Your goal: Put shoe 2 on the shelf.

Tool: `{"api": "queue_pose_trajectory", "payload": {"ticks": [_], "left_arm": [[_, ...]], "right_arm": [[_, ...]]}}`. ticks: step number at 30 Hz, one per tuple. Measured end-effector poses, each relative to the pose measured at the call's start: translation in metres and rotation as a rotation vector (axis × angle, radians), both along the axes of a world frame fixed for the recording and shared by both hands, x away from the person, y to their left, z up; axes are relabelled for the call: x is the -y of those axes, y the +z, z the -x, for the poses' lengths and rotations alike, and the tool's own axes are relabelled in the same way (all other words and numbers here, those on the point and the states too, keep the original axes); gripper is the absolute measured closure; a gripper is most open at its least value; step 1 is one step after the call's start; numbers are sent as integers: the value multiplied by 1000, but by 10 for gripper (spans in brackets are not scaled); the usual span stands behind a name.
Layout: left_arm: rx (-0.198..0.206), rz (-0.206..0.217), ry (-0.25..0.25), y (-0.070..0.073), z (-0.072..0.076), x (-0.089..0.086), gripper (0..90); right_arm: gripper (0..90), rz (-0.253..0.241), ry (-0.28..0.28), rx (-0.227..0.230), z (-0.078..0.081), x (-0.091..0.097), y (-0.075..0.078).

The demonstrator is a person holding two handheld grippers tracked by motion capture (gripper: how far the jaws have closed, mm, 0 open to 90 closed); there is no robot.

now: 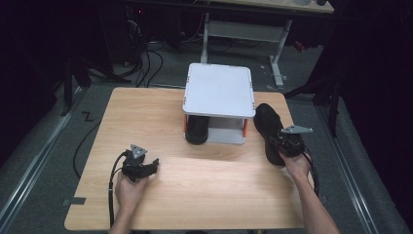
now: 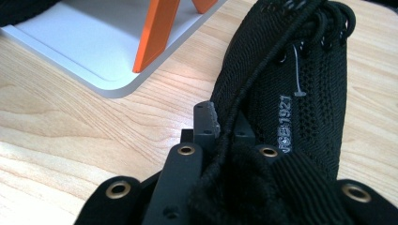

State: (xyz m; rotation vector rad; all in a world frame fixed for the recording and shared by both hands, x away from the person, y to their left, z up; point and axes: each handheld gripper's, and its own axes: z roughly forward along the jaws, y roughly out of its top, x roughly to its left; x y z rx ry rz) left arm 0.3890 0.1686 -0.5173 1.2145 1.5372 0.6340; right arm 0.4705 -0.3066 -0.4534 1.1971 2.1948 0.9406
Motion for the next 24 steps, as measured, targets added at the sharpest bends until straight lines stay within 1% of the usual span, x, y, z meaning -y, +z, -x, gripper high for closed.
{"api": "queue_pose_trajectory", "payload": {"ticks": [3, 8, 14, 19, 24], "left_arm": [[0, 0, 0, 0, 0, 0, 344], [-1, 0, -1, 0, 0, 0, 344], [-1, 2, -1, 0, 0, 0, 343], [0, 1, -1, 0, 0, 0, 343], [0, 1, -1, 0, 0, 0, 342]], "right_arm": [[864, 11, -4, 14, 2, -3, 0], [864, 40, 9, 32, 8, -6, 5], [864, 55, 23, 48, 24, -7, 11], [864, 54, 22, 55, 36, -6, 15], [864, 49, 38, 64, 53, -5, 19]]}}
